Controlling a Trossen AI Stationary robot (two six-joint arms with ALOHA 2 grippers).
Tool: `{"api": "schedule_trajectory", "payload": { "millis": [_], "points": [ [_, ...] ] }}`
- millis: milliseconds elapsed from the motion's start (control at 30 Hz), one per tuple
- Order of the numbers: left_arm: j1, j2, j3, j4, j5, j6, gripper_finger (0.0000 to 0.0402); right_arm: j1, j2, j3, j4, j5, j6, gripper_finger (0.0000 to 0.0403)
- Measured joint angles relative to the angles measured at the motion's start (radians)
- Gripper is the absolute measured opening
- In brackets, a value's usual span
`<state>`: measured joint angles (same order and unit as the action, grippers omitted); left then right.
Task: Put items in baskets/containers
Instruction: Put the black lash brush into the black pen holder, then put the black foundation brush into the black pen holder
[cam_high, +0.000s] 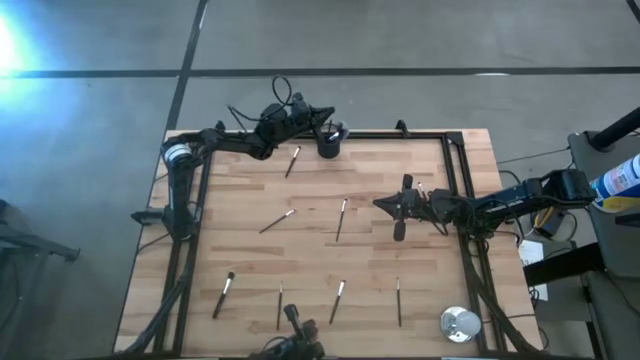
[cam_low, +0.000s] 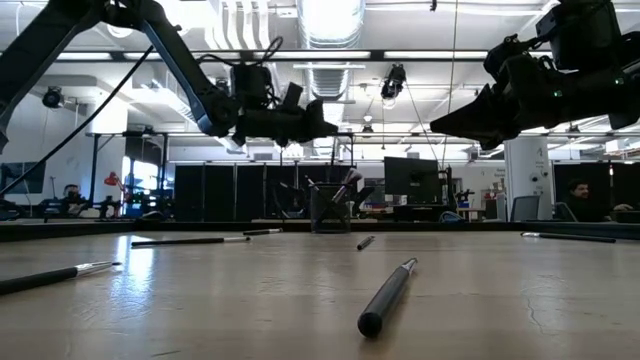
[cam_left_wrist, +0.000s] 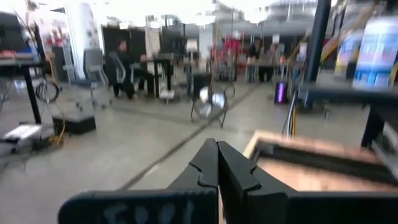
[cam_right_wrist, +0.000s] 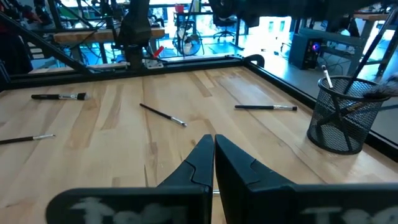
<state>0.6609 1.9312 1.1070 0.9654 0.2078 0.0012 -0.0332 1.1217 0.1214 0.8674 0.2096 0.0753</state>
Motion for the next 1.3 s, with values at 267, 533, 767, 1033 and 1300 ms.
{"api": "schedule_trajectory", "payload": {
  "millis": [267,533,767,1033,1300],
  "points": [
    [0.004,0.01,0.006,-0.152,-0.056,-0.049,0.0003,0.0,0.0,0.0,0.0,0.0,0.0,0.0008],
    [0.005,-0.041,0.02,-0.291,-0.061,-0.085,0.0049,0.0,0.0,0.0,0.001,0.0,0.0,0.0008],
    [-0.001,-0.152,0.011,-0.448,-0.065,-0.038,0.0064,0.0,0.0,0.0,0.001,0.0,0.0,0.0008],
    [-0.048,-0.342,-0.091,-0.596,-0.067,-0.017,0.0064,0.0,0.0,0.0,0.001,0.001,0.001,0.0008],
    [-0.206,-0.603,-0.221,-0.98,-0.262,-0.067,0.0063,0.0,0.0,0.0,-0.003,0.001,-0.02,0.0008]
  ]
}}
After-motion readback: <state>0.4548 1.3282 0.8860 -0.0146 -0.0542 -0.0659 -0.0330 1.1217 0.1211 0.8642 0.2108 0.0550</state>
